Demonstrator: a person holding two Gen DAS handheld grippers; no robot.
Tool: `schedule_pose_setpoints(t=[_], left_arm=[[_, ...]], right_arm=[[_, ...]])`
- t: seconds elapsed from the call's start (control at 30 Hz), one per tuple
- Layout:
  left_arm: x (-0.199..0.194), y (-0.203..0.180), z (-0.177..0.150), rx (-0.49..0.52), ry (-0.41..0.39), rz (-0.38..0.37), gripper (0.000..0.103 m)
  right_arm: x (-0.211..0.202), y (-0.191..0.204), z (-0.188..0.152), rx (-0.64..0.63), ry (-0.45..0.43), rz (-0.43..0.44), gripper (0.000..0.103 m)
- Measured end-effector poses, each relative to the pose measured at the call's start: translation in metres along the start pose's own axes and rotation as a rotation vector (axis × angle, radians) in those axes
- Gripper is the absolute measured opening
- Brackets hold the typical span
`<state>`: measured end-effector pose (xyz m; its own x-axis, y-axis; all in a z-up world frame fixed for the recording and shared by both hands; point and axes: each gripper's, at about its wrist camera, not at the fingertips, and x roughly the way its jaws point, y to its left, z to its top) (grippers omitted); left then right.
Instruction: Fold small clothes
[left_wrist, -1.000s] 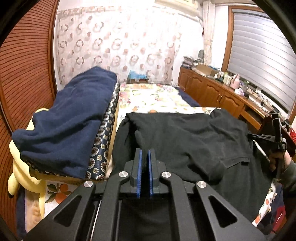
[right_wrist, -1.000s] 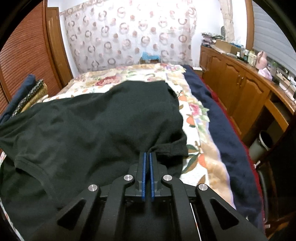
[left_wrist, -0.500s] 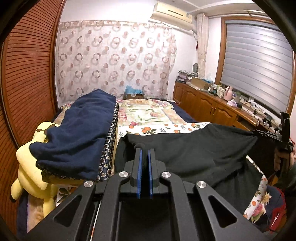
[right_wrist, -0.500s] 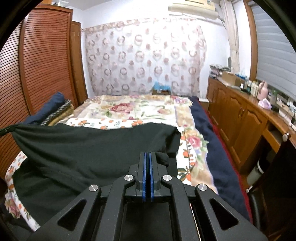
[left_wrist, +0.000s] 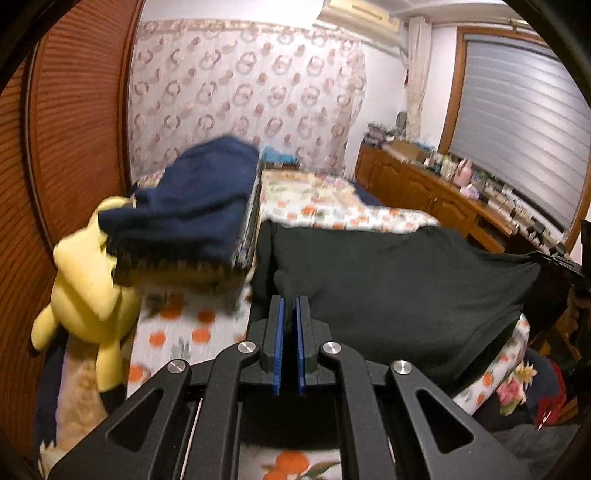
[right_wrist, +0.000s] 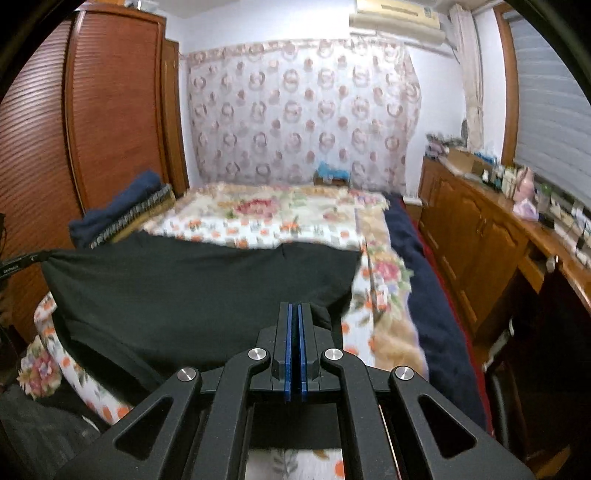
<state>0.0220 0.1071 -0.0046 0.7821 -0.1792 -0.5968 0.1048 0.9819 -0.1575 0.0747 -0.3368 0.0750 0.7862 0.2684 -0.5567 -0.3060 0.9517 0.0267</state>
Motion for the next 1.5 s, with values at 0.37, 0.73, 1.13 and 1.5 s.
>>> schedule_pose_setpoints(t=[0.37,0.73,1.13,1.5], left_arm=[[0.026,0.006,-0.043,-0.001,0.133,0.048,0.007],[0.023,-0.001,-0.042,0.025,0.131,0.074,0.008],[0.022,-0.003,-0.040,0.030,0.129,0.077,0.008],[0.025,-0.003,-0.044,0.026,0.145,0.082,0.008]], right_arm=[[0.063,-0.012,-0.031,0.033,0.165,-0.015,0.003],[0.031,0.005,-0.035,0.011,0.134,-0.023,0.003],[0.020,0.030,-0.023,-0.041,0.054,0.017,0.010],[0.087,0.075,-0.038,-0.071,0.137,0.151,0.023]])
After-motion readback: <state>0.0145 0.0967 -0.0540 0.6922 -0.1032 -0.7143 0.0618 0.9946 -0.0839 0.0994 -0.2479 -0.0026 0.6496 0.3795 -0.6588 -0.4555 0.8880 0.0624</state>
